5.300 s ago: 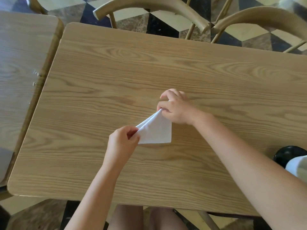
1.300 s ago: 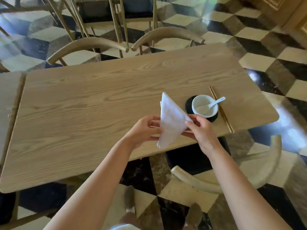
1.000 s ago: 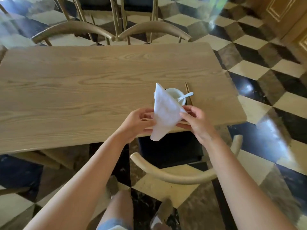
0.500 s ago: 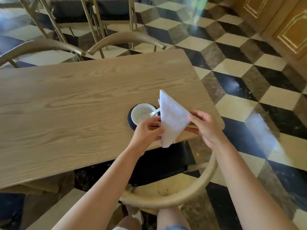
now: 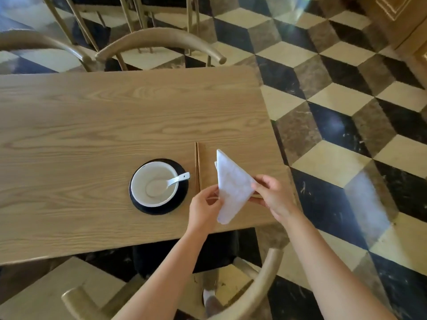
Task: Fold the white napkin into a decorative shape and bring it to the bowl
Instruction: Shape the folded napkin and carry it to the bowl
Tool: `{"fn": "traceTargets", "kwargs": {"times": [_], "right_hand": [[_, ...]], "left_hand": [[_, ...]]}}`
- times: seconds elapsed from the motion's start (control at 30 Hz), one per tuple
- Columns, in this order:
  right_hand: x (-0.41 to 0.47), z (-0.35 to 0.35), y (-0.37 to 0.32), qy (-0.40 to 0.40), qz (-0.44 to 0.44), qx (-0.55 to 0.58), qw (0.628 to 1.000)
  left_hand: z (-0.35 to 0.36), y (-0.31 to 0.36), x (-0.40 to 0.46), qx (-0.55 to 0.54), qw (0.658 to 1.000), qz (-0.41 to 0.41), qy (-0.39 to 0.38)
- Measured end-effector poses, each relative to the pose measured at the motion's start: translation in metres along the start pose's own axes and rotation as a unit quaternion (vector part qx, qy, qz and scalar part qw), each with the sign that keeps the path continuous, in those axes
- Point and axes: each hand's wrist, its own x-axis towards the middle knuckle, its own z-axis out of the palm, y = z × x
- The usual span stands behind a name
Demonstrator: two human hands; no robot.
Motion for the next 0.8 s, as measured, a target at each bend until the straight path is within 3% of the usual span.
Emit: {"fn": "traceTargets", "kwargs": {"times": [0.3,0.47,0.57,0.63,0.7,0.8], "right_hand": [[0.048,0.010,0.021,-0.004,-0.003,-0.052,0.999],[0.058,0.012,0.031,0.037,-0.074,-0.237,0.968],[0.058,0.012,0.035,0.055,-0.225,-0.417,0.879],[0.059,0.012,0.036,0.008,-0.311,-0.520,0.796],[0.066,0.013,0.035,-0.051,-0.345,-0.597,0.723],[0.077,0.013,0.034,-0.106,-0.321,-0.658,0.673]], "left_hand": [[0.021,-0.015,0.027,0.069,0.995,0.004,0.071],[0.031,-0.017,0.033,0.107,0.989,0.018,0.097],[0.036,-0.022,0.030,0.183,0.976,0.076,0.088],[0.041,-0.032,0.024,0.315,0.933,0.158,0.068],[0.046,-0.045,0.018,0.434,0.875,0.209,0.045],[0.049,-0.061,0.012,0.489,0.853,0.185,0.005]]}}
